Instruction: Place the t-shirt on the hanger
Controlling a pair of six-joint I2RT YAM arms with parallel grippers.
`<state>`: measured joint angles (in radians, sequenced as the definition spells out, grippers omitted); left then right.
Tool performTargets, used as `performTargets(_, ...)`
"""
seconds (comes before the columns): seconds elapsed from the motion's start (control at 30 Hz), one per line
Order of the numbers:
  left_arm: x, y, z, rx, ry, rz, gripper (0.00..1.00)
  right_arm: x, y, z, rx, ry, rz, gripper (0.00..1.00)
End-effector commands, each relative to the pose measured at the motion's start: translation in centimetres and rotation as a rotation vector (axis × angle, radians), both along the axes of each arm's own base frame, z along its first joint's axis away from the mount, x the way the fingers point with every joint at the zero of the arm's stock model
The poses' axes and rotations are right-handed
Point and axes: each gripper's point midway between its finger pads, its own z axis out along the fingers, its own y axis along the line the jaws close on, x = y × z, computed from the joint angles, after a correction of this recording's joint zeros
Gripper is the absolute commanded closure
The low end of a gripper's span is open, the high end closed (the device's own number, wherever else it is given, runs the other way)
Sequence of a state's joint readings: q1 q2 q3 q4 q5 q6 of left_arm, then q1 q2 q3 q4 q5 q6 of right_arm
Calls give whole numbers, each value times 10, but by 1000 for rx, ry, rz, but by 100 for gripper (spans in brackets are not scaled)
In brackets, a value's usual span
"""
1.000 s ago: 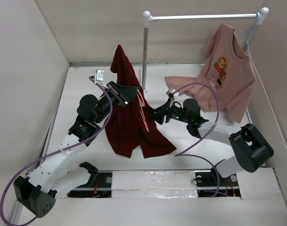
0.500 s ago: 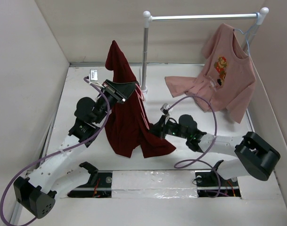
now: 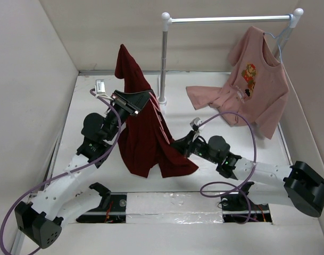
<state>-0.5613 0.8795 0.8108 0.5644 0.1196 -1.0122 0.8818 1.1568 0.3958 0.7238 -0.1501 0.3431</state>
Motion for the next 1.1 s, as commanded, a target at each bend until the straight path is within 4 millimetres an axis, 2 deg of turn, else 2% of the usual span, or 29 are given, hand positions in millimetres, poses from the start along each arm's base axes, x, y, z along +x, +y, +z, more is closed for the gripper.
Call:
performTargets(0.0,-24,26,60,-149,-179,40,100,-1,12,18,12,-24,40,100)
performTargets(0.03,-21,29,61,-165,-180,61,100,-2,11,7,-5,-1,44,100)
performTargets(0.07,-18,30,63,-185,-181,68,100,-12,16,-1,-15,15,71,100)
performTargets(0.1,-19,32,70,-218,-207,69,100,-15,16,-9,-28,32,69,100)
performTargets(0.2,-10,22,76,-234,-208,39,100,-31,7,-37,-36,116,56,100)
performTargets(0.27,-5,16,75,-240,-203,22,100,-41,-1,-44,-32,142,57,100)
performTargets(0.33,1,18,78,-236,-215,57,100,-51,-1,-43,-30,151,60,100)
performTargets(0.47,20,24,67,-204,-198,146,100,-59,-7,-39,-68,158,54,100)
performTargets(0.53,23,24,62,-191,-198,159,100,-62,-8,-23,-47,140,56,100)
performTargets(0.57,27,22,56,-170,-195,170,100,-62,-11,-26,-72,153,49,100)
performTargets(0.6,29,20,51,-157,-189,171,100,-61,-12,-20,-70,148,40,100)
performTargets(0.63,30,17,44,-140,-182,159,100,-60,-12,-4,-43,136,38,100)
performTargets(0.7,32,10,33,-100,-171,147,100,-60,-14,2,-47,149,26,100)
performTargets(0.73,28,2,26,-71,-170,106,100,-58,-11,22,-17,137,26,100)
performTargets(0.77,27,-3,20,-56,-162,91,100,-58,-10,26,-27,144,28,100)
performTargets(0.9,27,-11,-5,-6,-112,52,100,-64,10,65,-14,152,116,100)
performTargets(0.97,23,-13,-14,4,-95,31,100,-68,21,75,-20,157,144,100)
performTargets(1.0,22,-14,-17,10,-86,19,100,-65,27,86,-8,146,137,100)
performTargets(1.07,16,-16,-22,18,-76,-6,100,-65,34,91,-6,138,132,100)
